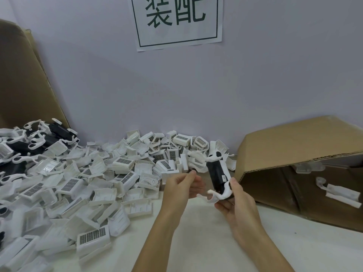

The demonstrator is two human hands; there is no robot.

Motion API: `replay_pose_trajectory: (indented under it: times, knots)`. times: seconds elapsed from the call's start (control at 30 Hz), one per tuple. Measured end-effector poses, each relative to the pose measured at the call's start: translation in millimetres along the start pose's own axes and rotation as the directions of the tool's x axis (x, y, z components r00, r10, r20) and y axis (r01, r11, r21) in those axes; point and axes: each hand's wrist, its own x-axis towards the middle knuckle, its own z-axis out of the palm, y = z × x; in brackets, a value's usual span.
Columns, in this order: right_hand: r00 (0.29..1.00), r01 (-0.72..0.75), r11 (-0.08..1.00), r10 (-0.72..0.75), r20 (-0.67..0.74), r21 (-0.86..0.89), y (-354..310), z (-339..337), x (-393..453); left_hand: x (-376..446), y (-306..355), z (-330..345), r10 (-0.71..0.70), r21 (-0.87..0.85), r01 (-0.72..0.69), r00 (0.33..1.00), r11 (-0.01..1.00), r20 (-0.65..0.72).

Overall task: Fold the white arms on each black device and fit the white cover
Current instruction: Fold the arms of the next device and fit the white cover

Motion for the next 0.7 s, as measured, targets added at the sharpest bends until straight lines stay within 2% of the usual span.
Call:
replay_pose_trajectory:
  times: [0.07,0.17,0.23,0.33,0.43,0.5,0.57,0.6,0.63,0.7]
  knots:
    - [0.987,0.159,0.967,-0.159,0.017,-0.199,4.4,0.3,-2.9,-1.6,1.0,-0.9,-0.004,0.089,-0.001,0.999,0.996,0.049]
    - [0.936,0.339,0.849,-0.347,0.055,-0.405,10.4,3.1,-7.8,-4.6,4.8,-0.6,-0.01,0.156,-0.012,0.99,0.988,0.14]
    - [0.897,0.409,0.739,-0.432,0.089,-0.535,15.6,6.6,-10.5,-4.3,7.0,2.0,-0.02,0.154,-0.005,0.987,0.988,0.16]
    - [0.827,0.506,0.528,-0.521,0.211,-0.682,20.7,9.1,-15.1,-3.3,7.9,6.6,-0.06,0.149,0.045,0.993,0.988,0.104]
    - [0.724,0.654,0.358,-0.552,0.413,-0.667,19.3,12.6,-19.9,-1.9,6.5,8.1,-0.156,0.009,0.156,0.987,0.988,0.03]
    - [0.63,0.739,0.282,-0.609,0.481,-0.612,18.1,14.8,-24.2,1.0,2.4,4.9,-0.223,-0.078,0.222,0.975,0.972,-0.015]
    - [0.517,0.798,0.227,-0.735,0.439,-0.558,17.3,14.3,-26.9,3.0,-3.5,-1.5,-0.261,-0.304,0.256,0.965,0.917,0.024]
    - [0.479,0.806,0.219,-0.787,0.388,-0.55,16.3,12.8,-27.1,3.6,-6.2,-5.4,-0.256,-0.441,0.262,0.964,0.859,0.075]
    - [0.467,0.802,0.234,-0.82,0.332,-0.549,15.1,10.8,-26.3,3.1,-7.8,-9.1,-0.239,-0.555,0.267,0.963,0.788,0.124]
    - [0.49,0.782,0.297,-0.837,0.244,-0.548,11.8,6.4,-23.1,3.0,-11.9,-16.2,-0.207,-0.679,0.271,0.962,0.682,0.176]
